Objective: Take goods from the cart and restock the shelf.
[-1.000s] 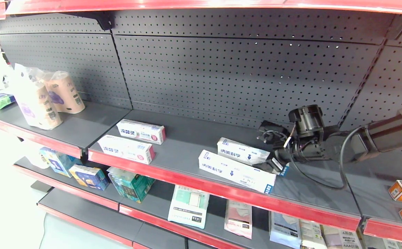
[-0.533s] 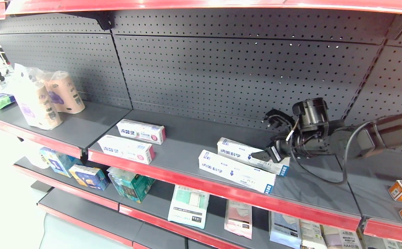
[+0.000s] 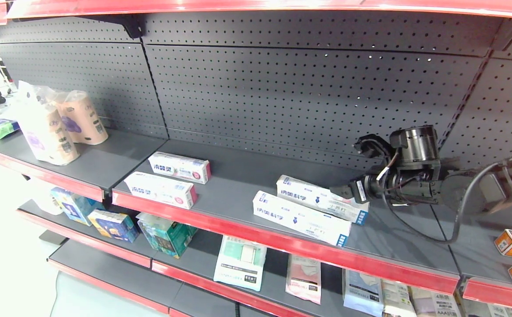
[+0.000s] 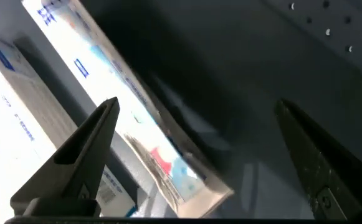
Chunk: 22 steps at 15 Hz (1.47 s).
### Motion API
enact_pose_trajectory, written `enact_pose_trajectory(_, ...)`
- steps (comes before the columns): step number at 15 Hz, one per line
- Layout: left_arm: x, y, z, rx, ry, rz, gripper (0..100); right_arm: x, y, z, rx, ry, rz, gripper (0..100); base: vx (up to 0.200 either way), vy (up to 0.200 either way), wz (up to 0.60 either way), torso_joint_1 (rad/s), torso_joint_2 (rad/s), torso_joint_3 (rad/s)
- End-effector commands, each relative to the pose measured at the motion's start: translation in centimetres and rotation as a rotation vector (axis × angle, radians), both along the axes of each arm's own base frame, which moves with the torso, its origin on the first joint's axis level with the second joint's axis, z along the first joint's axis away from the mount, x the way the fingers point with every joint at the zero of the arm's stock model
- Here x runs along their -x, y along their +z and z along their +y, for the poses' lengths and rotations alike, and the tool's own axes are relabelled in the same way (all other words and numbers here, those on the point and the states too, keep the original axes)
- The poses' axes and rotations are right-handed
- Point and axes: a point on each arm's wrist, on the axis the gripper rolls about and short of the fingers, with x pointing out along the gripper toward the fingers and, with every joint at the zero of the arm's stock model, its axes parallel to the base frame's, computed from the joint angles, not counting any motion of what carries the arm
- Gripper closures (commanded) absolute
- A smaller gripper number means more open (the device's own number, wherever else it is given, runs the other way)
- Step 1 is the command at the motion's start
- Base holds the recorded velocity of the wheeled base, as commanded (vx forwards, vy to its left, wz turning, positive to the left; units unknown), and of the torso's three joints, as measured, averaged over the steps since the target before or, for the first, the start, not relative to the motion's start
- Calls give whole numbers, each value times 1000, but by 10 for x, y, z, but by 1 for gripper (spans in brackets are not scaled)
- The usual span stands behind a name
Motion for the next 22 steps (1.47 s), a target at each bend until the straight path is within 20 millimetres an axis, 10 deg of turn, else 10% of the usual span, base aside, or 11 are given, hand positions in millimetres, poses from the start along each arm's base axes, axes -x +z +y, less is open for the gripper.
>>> enact_pose_trajectory(1,0,0,0,0,0,-1,0,2,-6,2,4,7,18,0,0,0,0,0,0,0)
enact_pose_trajectory(22,0,0,0,0,0,-1,0,-12,-21,0,29,-32,43,0,0,0,0,0,0,0)
